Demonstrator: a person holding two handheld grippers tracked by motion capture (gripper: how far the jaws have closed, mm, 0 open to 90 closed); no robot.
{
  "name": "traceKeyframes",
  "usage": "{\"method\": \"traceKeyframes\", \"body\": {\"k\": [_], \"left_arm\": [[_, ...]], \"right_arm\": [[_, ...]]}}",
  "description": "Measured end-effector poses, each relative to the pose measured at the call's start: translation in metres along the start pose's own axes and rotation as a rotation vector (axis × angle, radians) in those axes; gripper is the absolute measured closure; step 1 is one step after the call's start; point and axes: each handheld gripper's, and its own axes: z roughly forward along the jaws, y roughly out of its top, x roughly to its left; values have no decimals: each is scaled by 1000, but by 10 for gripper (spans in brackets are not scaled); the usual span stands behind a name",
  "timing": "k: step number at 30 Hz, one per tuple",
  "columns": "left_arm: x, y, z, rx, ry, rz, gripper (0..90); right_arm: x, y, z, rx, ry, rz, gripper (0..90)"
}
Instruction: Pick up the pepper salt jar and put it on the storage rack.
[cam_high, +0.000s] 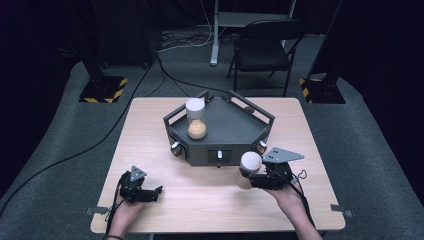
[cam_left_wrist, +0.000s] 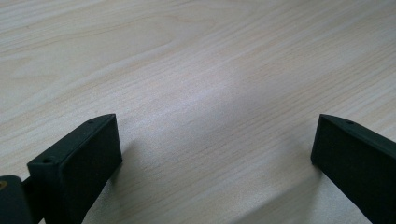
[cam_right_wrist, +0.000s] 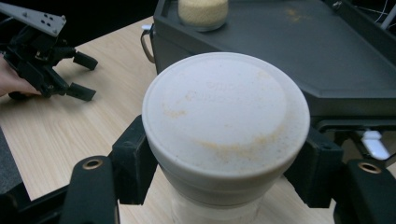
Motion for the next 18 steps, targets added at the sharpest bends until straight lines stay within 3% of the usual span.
{"method": "traceKeyframes", "body": {"k": [12,18], "left_arm": [[0,0,0,0,0,0,15],[0,0,0,0,0,1,15]], "right_arm": [[-12,21,-19,-33,-37,29,329],[-15,36,-27,-44,-70,19,329]]}}
